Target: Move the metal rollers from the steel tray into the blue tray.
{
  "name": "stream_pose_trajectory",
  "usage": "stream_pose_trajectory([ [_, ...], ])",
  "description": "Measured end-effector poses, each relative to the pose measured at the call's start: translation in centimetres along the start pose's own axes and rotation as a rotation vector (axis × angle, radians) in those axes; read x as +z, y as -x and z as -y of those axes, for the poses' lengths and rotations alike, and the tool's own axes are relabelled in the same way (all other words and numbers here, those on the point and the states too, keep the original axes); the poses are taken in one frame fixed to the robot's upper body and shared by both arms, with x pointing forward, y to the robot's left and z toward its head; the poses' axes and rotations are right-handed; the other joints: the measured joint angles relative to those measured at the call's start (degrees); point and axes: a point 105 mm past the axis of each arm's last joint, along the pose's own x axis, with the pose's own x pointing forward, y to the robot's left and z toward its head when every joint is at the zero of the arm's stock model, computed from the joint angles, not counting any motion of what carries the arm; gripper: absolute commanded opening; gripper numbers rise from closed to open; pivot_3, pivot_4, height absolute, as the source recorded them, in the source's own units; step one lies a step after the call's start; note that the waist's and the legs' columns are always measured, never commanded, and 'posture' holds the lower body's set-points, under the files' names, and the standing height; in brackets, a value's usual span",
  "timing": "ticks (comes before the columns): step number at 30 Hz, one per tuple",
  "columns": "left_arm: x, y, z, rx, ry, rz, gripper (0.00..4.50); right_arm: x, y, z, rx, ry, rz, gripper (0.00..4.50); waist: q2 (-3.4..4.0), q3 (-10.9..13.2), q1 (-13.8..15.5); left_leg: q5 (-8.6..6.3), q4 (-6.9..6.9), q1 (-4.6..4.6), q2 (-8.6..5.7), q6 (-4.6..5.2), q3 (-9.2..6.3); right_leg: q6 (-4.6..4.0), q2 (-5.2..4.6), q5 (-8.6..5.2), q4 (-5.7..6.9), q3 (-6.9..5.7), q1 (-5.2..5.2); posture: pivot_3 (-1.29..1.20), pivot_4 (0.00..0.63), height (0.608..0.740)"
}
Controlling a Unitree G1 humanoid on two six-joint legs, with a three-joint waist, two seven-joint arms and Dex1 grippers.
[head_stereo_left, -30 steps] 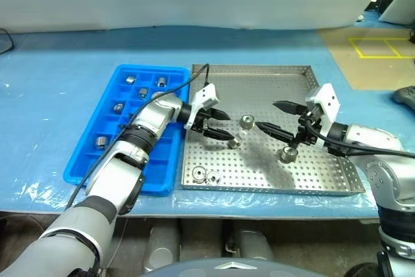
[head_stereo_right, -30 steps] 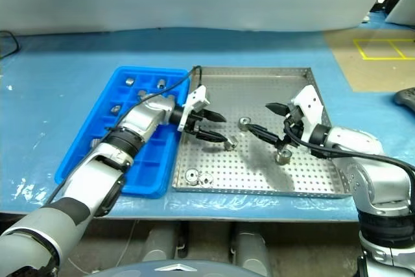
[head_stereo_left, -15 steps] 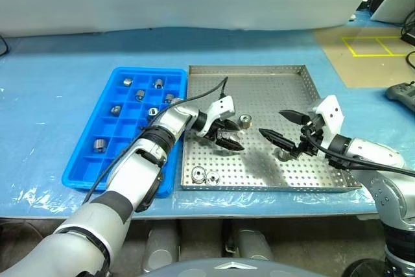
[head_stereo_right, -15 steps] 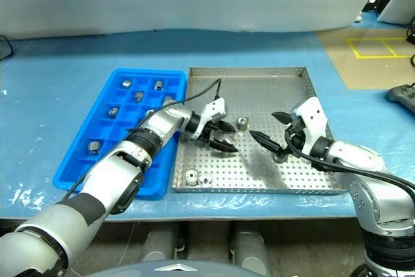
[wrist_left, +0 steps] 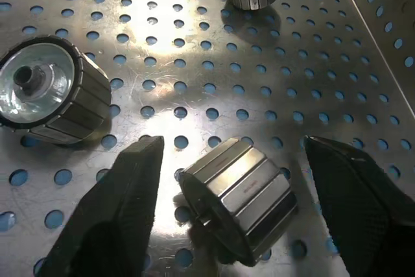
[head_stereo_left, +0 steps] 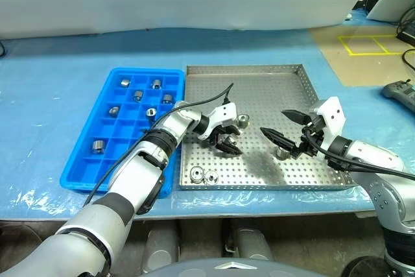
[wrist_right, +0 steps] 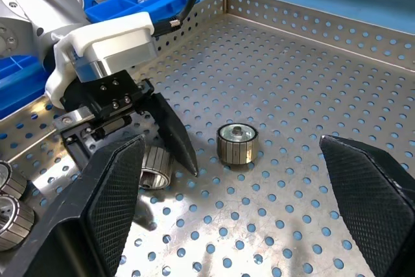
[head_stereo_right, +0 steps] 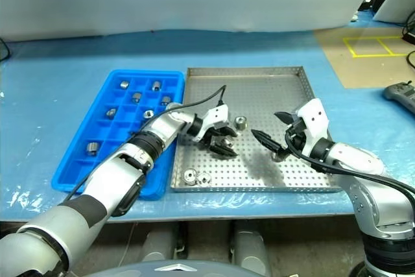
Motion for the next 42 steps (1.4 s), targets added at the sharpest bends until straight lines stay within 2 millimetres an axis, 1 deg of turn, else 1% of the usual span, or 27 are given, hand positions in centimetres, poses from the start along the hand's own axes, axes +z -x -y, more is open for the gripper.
stream_pose_trajectory([
  [3,-0.1,0.0,-0.1,0.007,-0.045,-0.021,2.88,0.1,-0.3,-0.1,0.005,0.002,0.01,4.5,0.0,0.0,-0.06,0.0,0.01,0.05,-0.01,0.0,0.01,0.0,0.0,0.0,-0.02,0.0,0.06,-0.26,0.15,0.74],
  [4,-0.1,0.0,0.0,0.004,-0.054,-0.023,2.55,0.2,-0.4,-0.2,0.009,0.004,0.015,4.5,0.0,0.0,-0.06,0.0,0.0,0.08,0.0,0.0,0.01,0.0,0.0,0.0,-0.02,0.0,0.09,-0.25,0.15,0.74],
  [6,-0.3,0.3,-0.2,0.015,-0.052,-0.028,2.05,0.4,-0.6,-0.4,0.019,0.009,0.019,4.5,0.0,0.0,-0.05,0.0,0.0,0.09,0.0,-0.01,0.02,0.0,0.0,0.0,-0.01,0.0,0.09,-0.24,0.15,0.74],
  [11,-0.5,0.9,-0.6,0.04,-0.029,-0.009,2.05,0.5,-1.0,-0.2,0.029,0.007,0.024,4.5,0.0,0.0,-0.13,0.0,-0.02,0.06,0.0,-0.01,0.02,0.0,0.0,0.0,-0.02,0.01,0.05,-0.21,0.15,0.74],
  [15,-1.4,2.9,-1.2,0.073,0.035,0.018,2.05,0.7,-1.4,-0.2,0.047,0.008,0.028,4.5,0.01,0.01,-0.16,0.01,-0.09,0.04,0.01,-0.02,0.03,-0.01,0.0,0.0,-0.01,0.0,0.0,-0.18,0.15,0.74],
  [17,-1.4,3.8,-1.3,0.091,0.047,0.055,2.05,0.7,-1.7,-0.4,0.067,0.01,0.027,4.5,0.01,0.01,-0.04,0.01,-0.09,-0.02,0.01,-0.01,0.03,-0.01,-0.01,0.0,-0.03,0.0,-0.04,-0.17,0.15,0.74],
  [19,-0.9,4.5,-1.7,0.116,0.053,0.099,2.05,0.8,-2.0,-0.6,0.088,0.012,0.028,4.5,0.01,0.01,0.02,0.0,-0.08,-0.14,0.01,0.0,0.03,-0.01,-0.02,0.0,-0.02,0.0,-0.14,-0.15,0.15,0.74],
  [22,1.2,6.5,-2.3,0.171,0.042,0.201,2.05,1.3,-2.5,-0.9,0.121,0.025,0.04,4.5,0.02,0.02,0.27,0.01,-0.07,-0.3,0.02,0.0,0.03,-0.03,-0.02,0.0,0.05,-0.01,-0.33,-0.1,0.15,0.74],
  [23,2.1,7.6,-2.4,0.189,0.044,0.249,2.05,1.4,-2.7,-1.0,0.136,0.027,0.042,4.5,0.02,0.02,0.37,0.01,-0.08,-0.3,0.02,0.0,0.03,-0.05,-0.02,-0.01,0.06,-0.01,-0.34,-0.08,0.15,0.74],
  [25,3.7,9.6,-2.1,0.206,0.046,0.328,2.05,1.5,-3.1,-0.9,0.159,0.027,0.043,4.5,0.03,0.02,0.38,0.01,-0.11,-0.3,0.03,0.0,0.06,-0.07,-0.02,-0.02,0.07,0.0,-0.37,-0.04,0.15,0.74],
  [27,4.3,10.6,-1.5,0.208,0.044,0.353,2.05,1.5,-3.5,-0.7,0.177,0.03,0.035,4.5,0.06,0.03,0.57,0.02,-0.15,-0.26,0.03,-0.02,0.07,-0.09,-0.02,-0.04,0.08,-0.01,-0.35,-0.02,0.15,0.74],
  [28,4.1,10.8,-1.2,0.208,0.046,0.349,2.05,1.5,-3.9,-0.6,0.187,0.033,0.032,4.5,0.09,0.04,0.79,0.02,-0.15,-0.24,0.03,-0.04,0.08,-0.09,-0.02,-0.04,0.08,0.0,-0.35,-0.01,0.15,0.74],
  [30,3.3,10.4,-0.5,0.193,0.066,0.336,2.05,1.6,-4.4,-0.5,0.204,0.041,0.03,4.5,0.17,0.09,1.39,0.04,-0.15,-0.25,0.03,-0.05,0.08,-0.09,-0.02,-0.04,0.09,0.0,-0.36,-0.01,0.15,0.74],
  [32,3.0,10.0,-0.2,0.185,0.077,0.333,2.05,2.0,-4.8,-0.6,0.223,0.053,0.035,4.5,0.19,0.14,1.78,0.06,-0.13,-0.31,0.04,-0.06,0.08,-0.09,-0.02,-0.04,0.1,-0.03,-0.38,-0.01,0.15,0.74],
  [34,3.2,9.8,-0.3,0.197,0.06,0.339,2.05,2.4,-5.2,-1.0,0.247,0.062,0.049,4.5,0.2,0.14,2.33,0.07,-0.12,-0.35,0.05,-0.04,0.08,-0.1,-0.03,-0.04,0.1,-0.03,-0.4,-0.02,0.15,0.74],
  [36,3.6,9.6,-0.8,0.217,0.037,0.339,2.05,2.3,-5.3,-1.0,0.252,0.063,0.046,4.5,0.2,0.14,2.94,0.07,-0.12,-0.35,0.05,-0.03,0.1,-0.1,-0.03,-0.04,0.09,-0.03,-0.39,-0.03,0.15,0.74],
  [38,3.3,9.2,-1.2,0.231,0.037,0.324,2.44,2.1,-5.3,-1.1,0.251,0.064,0.044,4.5,0.2,0.14,3.04,0.07,-0.12,-0.35,0.04,-0.03,0.11,-0.09,-0.04,-0.04,0.09,-0.03,-0.39,-0.05,0.15,0.74],
  [39,3.0,8.6,-1.5,0.234,0.062,0.325,2.65,1.9,-5.2,-1.0,0.245,0.059,0.039,4.5,0.2,0.14,3.11,0.06,-0.11,-0.36,0.04,-0.02,0.11,-0.09,-0.04,-0.04,0.09,-0.03,-0.39,-0.06,0.15,0.74],
  [40,2.8,8.1,-1.6,0.228,0.074,0.324,2.92,1.6,-5.2,-1.0,0.242,0.052,0.034,4.5,0.2,0.14,3.1,0.06,-0.11,-0.37,0.04,-0.02,0.11,-0.09,-0.04,-0.04,0.09,-0.03,-0.4,-0.06,0.15,0.74],
  [42,2.4,7.0,-1.6,0.216,0.077,0.301,3.66,0.9,-5.0,-1.1,0.234,0.035,0.022,4.5,0.2,0.14,2.94,0.06,-0.11,-0.38,0.05,-0.02,0.12,-0.09,-0.04,-0.04,0.09,-0.03,-0.43,-0.08,0.15,0.74],
])
